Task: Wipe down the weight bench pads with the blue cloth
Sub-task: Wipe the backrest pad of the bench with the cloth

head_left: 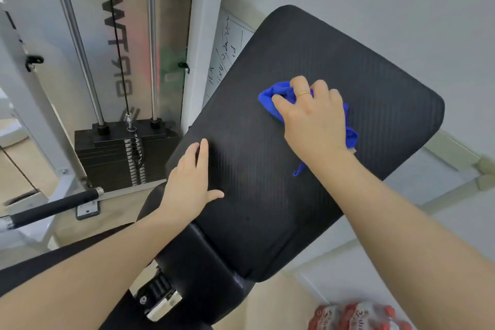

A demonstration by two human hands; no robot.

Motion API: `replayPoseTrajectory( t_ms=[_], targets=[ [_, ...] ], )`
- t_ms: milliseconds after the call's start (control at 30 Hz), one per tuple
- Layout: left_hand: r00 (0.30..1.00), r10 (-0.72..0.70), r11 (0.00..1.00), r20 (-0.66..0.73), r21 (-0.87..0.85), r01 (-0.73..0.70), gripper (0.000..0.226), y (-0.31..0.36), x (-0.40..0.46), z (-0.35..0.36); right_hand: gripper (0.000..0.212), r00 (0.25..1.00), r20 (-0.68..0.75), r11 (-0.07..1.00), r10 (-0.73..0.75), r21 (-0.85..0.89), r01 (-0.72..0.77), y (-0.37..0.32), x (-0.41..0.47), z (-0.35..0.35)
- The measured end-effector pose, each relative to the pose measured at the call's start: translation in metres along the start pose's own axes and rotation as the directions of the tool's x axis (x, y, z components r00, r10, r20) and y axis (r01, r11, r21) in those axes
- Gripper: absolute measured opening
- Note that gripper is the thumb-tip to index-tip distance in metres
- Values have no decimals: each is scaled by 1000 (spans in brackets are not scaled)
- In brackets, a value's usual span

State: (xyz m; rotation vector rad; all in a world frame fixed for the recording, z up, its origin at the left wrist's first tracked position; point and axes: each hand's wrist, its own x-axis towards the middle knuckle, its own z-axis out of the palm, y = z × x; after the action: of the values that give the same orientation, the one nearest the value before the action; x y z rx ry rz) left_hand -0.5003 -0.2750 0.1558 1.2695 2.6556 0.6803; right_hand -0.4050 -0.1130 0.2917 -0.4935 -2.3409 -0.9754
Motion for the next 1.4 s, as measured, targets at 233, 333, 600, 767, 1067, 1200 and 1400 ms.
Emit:
replayPoseTrajectory(
  t_ms=[233,333,600,767,1067,1200,1400],
  targets=[
    [990,71,995,-121,-63,-79,88,5,-18,17,25,951,282,975,-128,209,70,-94,-126,-11],
    [992,90,993,-90,-73,-97,88,7,-29,22,24,893,353,938,-279,301,174,-106,-175,-23],
    [970,238,968,-52,-66,-241,80,19,-51,25,32,979,-12,979,206,1,-206,21,-68,-24],
    [945,309,943,106,96,-319,111,11,-48,33,42,993,73,990,95,94,-102,-36,-127,-18],
    [945,293,937,149,154,-315,129,15,-49,35,15,972,118,975,-203,113,190,-22,-140,-25],
    [957,272,931,104,223,-288,124,18,-52,39,38,998,-18,995,64,80,-62,-5,-114,-23],
    [952,303,920,38,250,-303,115,15,-54,45,35,992,124,974,-5,226,-23,-95,-188,-18]
  ],
)
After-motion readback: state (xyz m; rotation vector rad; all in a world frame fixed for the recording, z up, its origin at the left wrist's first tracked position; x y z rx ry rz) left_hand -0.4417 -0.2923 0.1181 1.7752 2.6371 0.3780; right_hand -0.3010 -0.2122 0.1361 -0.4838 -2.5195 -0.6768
